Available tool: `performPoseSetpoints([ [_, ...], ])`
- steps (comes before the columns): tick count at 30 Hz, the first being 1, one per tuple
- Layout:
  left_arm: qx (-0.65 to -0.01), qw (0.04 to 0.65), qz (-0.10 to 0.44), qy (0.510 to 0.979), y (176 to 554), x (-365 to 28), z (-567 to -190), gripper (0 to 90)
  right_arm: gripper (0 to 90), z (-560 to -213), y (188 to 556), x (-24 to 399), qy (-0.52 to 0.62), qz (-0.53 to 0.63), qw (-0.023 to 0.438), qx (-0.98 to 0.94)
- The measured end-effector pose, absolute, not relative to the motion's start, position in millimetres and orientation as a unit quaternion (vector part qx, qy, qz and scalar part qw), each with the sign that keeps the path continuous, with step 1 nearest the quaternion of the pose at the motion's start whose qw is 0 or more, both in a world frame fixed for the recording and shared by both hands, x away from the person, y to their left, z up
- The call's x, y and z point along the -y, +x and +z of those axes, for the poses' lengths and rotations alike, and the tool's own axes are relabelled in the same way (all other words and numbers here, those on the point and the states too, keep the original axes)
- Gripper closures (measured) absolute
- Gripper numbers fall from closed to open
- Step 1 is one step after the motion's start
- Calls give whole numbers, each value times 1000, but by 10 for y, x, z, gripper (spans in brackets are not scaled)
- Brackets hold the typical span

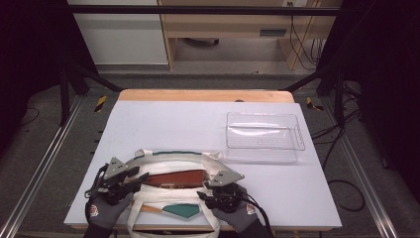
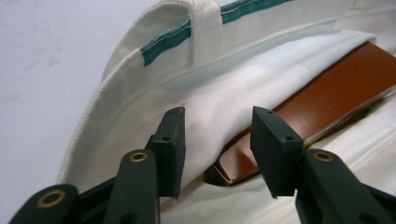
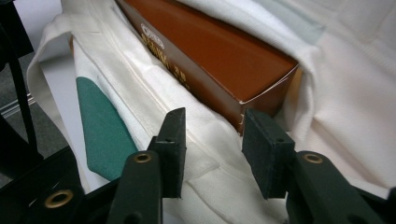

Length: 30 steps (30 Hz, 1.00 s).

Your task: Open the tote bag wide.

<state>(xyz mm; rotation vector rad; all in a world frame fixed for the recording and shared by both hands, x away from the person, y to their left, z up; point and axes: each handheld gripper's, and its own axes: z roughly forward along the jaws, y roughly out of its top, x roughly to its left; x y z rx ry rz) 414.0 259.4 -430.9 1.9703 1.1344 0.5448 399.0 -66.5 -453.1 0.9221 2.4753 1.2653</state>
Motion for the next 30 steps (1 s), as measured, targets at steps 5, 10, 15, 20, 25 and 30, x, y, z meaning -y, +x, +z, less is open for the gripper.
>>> performPoseSetpoints([
  [5, -450, 371, 228, 780, 4163, -2570, -4326, 666, 643, -4606, 3995, 645, 315, 420, 98, -845],
  [10, -455, 362, 235, 779, 4192, -2558, -4328, 772, 701, -4666, 3992, 624, 316, 408, 106, -850],
  [15, -455, 353, 242, 781, 4212, -2538, -4282, 861, 753, -4708, 3988, 622, 316, 403, 112, -851],
  [20, -466, 373, 244, 764, 4259, -2557, -4167, 872, 812, -4719, 3988, 622, 321, 396, 109, -853],
  [25, -485, 365, 249, 755, 4395, -2534, -4209, 874, 828, -4746, 3982, 624, 321, 394, 107, -855],
  [30, -507, 363, 237, 745, 4587, -2558, -4366, 873, 833, -4753, 3986, 625, 320, 392, 104, -856],
])
